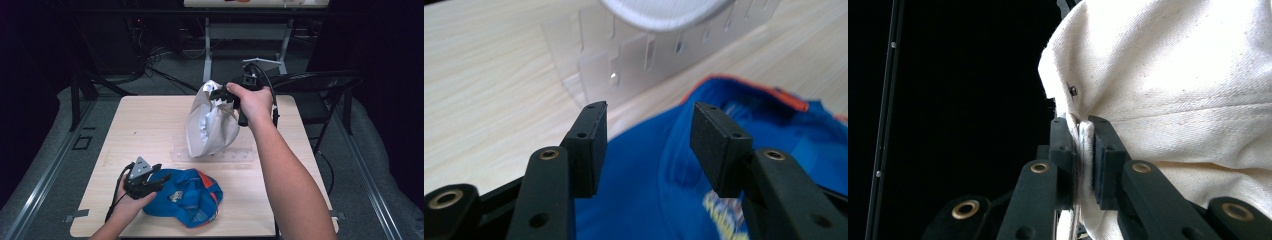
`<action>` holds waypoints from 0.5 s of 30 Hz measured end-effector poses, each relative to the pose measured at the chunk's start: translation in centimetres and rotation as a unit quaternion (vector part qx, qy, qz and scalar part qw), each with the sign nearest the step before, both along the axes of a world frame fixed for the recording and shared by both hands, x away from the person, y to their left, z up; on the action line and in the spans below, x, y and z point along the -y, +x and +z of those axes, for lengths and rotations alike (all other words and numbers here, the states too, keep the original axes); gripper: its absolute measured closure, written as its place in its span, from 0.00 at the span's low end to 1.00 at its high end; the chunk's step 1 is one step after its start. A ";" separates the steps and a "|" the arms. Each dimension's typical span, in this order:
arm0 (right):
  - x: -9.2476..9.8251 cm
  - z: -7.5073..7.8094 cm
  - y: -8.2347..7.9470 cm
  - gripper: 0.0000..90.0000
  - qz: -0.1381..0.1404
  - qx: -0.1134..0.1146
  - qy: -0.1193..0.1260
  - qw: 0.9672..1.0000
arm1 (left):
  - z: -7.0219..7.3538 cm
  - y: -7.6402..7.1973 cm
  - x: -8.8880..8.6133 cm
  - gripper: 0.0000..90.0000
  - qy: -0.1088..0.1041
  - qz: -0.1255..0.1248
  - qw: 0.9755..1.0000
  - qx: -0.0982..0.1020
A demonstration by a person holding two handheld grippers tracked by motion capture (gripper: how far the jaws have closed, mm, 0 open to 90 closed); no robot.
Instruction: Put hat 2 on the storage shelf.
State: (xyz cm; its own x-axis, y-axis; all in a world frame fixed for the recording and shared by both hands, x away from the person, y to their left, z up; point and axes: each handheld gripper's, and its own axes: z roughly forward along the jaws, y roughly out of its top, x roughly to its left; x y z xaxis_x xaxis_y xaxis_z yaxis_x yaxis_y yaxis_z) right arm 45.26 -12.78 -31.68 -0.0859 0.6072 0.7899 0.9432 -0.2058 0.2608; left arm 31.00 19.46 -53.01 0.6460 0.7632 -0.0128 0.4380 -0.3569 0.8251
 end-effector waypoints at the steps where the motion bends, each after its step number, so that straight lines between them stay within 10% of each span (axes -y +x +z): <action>1: 0.0 0.0 0.0 0.91 0.000 0.000 0.002 1.000 | 0.2 0.2 0.4 0.55 0.000 -0.001 1.000 0.003; 15: 0.1 -0.3 0.0 0.91 0.000 0.001 0.004 1.000 | 1.8 1.6 5.5 0.56 0.021 -0.012 0.999 0.021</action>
